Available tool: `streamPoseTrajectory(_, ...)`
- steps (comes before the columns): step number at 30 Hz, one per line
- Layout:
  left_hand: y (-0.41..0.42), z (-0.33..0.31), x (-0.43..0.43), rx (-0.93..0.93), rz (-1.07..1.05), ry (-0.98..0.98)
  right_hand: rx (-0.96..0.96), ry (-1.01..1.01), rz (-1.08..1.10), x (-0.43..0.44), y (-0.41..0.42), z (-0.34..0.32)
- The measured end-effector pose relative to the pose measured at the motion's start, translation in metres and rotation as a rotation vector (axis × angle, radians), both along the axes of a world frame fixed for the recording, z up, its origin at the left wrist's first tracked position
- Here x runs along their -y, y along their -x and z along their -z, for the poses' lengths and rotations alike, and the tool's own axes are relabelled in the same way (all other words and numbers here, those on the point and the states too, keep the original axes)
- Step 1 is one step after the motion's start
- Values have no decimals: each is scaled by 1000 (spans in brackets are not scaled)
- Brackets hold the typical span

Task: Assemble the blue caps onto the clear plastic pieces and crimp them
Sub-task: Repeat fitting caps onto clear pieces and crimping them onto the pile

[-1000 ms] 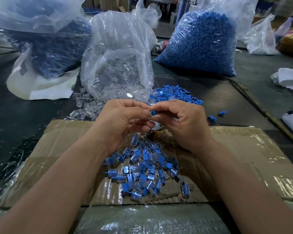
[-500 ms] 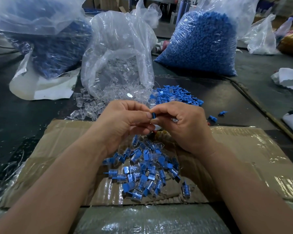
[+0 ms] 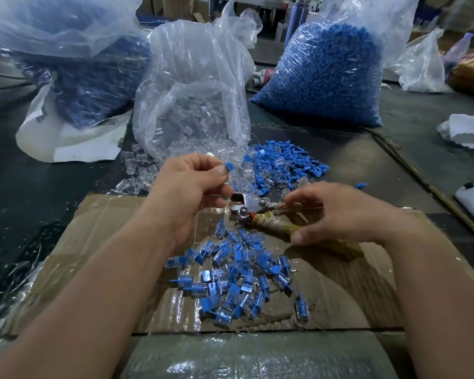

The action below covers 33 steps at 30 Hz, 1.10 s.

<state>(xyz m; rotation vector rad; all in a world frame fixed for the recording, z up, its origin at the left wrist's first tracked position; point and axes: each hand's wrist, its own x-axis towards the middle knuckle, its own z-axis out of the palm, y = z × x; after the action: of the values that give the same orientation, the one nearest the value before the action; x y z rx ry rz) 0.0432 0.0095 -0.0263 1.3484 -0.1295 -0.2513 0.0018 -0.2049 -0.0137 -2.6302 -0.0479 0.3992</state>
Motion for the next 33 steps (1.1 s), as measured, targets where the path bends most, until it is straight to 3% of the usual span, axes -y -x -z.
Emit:
streamPoseTrajectory(3, -1, 1, 0, 0, -4, 3, -19, 124, -12, -4, -1, 4)
streamPoseTrajectory(12, -2, 4, 2, 10, 1, -11, 253, 406, 21, -26, -8, 11)
streamPoseTrajectory(22, -1, 7, 6, 68, -36, -9, 656, 218, 112, -24, -2, 5)
streamPoseTrajectory(33, 1, 5, 6, 160, -98, -5, 451, 56, 6, -32, -2, 11)
